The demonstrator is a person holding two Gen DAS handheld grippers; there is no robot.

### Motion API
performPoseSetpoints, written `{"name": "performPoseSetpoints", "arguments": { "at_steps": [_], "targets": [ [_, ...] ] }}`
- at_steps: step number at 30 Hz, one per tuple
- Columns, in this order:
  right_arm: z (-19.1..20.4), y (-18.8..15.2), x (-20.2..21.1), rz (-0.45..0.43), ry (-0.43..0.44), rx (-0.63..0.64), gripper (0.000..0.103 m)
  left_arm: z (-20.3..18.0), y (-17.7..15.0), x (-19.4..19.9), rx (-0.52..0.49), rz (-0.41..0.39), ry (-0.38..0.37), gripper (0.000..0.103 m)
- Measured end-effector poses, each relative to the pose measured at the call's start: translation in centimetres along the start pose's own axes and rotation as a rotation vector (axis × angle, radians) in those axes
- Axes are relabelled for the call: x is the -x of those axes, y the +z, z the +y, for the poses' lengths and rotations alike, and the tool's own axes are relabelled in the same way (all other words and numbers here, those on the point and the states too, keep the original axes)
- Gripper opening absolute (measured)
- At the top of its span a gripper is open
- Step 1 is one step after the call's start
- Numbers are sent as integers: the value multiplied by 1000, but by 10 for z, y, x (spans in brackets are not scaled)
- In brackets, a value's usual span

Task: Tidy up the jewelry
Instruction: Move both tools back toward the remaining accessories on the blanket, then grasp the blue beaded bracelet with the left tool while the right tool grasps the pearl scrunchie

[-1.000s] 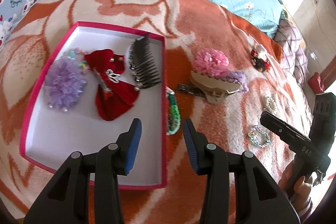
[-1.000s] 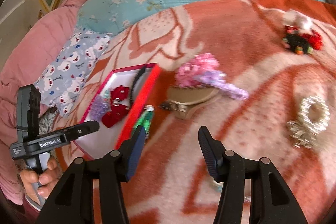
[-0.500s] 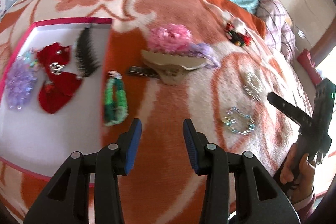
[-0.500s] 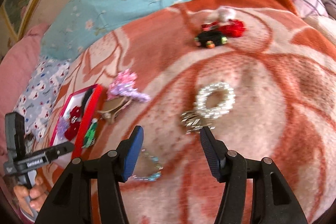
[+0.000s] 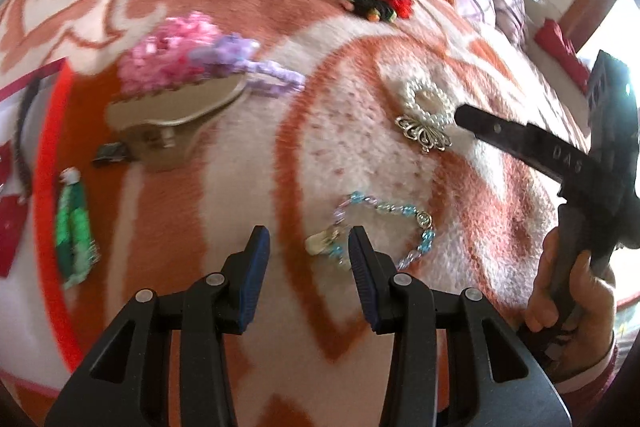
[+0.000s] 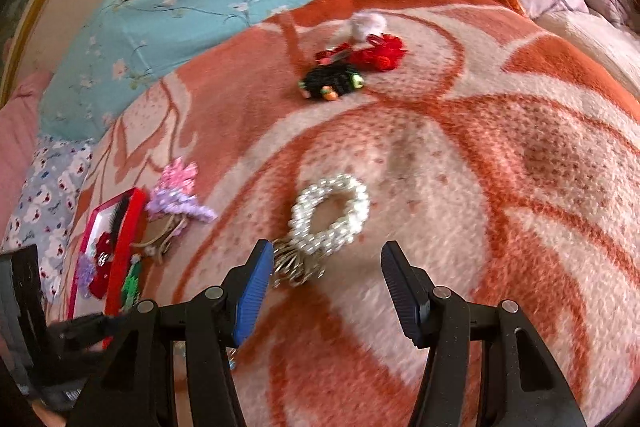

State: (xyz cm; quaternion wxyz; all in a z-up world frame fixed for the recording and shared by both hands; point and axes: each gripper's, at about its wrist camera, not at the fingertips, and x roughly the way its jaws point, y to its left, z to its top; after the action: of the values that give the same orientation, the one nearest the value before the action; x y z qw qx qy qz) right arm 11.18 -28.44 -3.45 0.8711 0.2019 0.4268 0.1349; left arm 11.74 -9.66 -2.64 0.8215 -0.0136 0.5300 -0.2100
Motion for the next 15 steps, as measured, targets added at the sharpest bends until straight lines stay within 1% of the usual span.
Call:
{"name": "performPoseSetpoints", "arguments": {
  "at_steps": [3,5,7,9,10,12,13,14,15],
  "targets": [
    [-4,5,-6,3,-1,-12,58,-10,4,-8,-39,11,-10,39],
    [-5,7,-10,9,-8,-13,58,-16,5,-14,-69,19,6,39],
    [-5,8,-17,21,-16,-11,58,-22,6,-17,-103,15,18,31],
    [-3,9,-26,43,-32,-2,58,-25,5,-18,-126,10,20,11],
    [-2,9,-31,54,-43,5,57,-26,6,-16,-132,9,10,8],
    [2,10,-36,56,-59,28,57,-29,5,-15,-147,-4,20,8],
    [4,10,-38,57,-65,39,53,-29,4,-13,-151,-11,22,8],
    [5,11,-39,58,-63,44,39,-29,2,-12,-147,-16,17,8],
    [5,11,-40,63,-52,43,29,-27,1,-10,-138,-19,10,8]
  ]
}}
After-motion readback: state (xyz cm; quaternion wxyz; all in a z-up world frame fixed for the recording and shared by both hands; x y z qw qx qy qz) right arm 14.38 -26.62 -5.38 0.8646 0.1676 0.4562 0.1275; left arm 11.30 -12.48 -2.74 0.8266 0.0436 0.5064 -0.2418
